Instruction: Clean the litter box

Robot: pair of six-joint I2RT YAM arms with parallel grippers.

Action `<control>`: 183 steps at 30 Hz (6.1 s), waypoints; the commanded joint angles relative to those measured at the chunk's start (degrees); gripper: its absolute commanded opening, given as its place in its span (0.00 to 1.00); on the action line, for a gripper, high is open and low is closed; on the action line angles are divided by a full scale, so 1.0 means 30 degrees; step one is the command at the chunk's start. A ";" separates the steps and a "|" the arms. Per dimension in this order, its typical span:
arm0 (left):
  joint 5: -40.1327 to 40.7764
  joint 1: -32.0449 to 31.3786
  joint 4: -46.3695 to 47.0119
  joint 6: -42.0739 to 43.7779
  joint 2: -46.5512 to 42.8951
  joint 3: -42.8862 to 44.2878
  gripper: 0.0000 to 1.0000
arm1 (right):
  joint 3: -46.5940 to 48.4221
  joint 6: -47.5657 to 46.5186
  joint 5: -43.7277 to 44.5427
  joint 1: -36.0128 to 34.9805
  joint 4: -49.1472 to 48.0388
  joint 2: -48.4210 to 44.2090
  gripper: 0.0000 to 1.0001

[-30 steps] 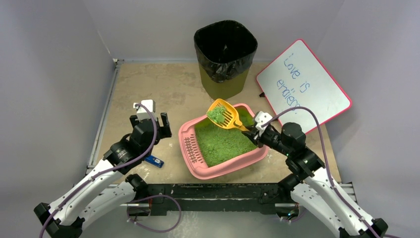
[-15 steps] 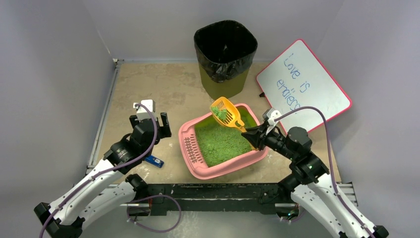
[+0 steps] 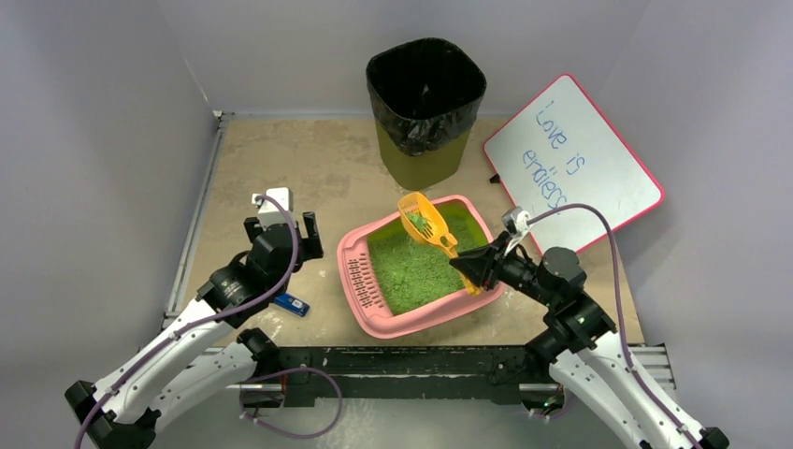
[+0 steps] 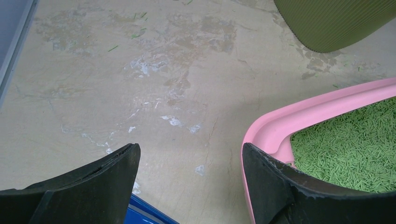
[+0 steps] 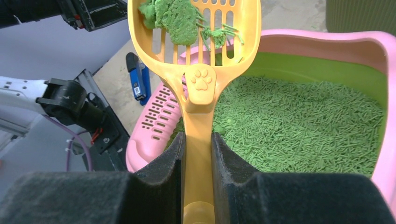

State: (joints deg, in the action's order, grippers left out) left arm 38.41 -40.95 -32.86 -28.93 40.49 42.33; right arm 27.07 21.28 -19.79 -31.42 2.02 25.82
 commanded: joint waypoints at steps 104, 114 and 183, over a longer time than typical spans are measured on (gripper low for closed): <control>-0.0877 -0.0007 0.0620 0.0473 -0.0504 0.0482 0.79 | 1.1724 -1.9193 0.5902 0.0085 1.1405 0.5925 0.00; -0.0881 -0.0022 0.0568 0.0487 -0.0606 0.0481 0.79 | 1.2595 -1.9509 0.6359 0.0100 1.2404 0.6862 0.00; -0.1379 -0.0004 0.0561 0.0619 -0.2097 0.0368 0.79 | 3.1423 -2.8736 1.1556 0.2818 1.0737 2.3563 0.00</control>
State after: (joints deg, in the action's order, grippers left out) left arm 34.65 -40.95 -32.73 -27.86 34.83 42.33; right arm 120.31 -57.82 14.48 -23.86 40.62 97.27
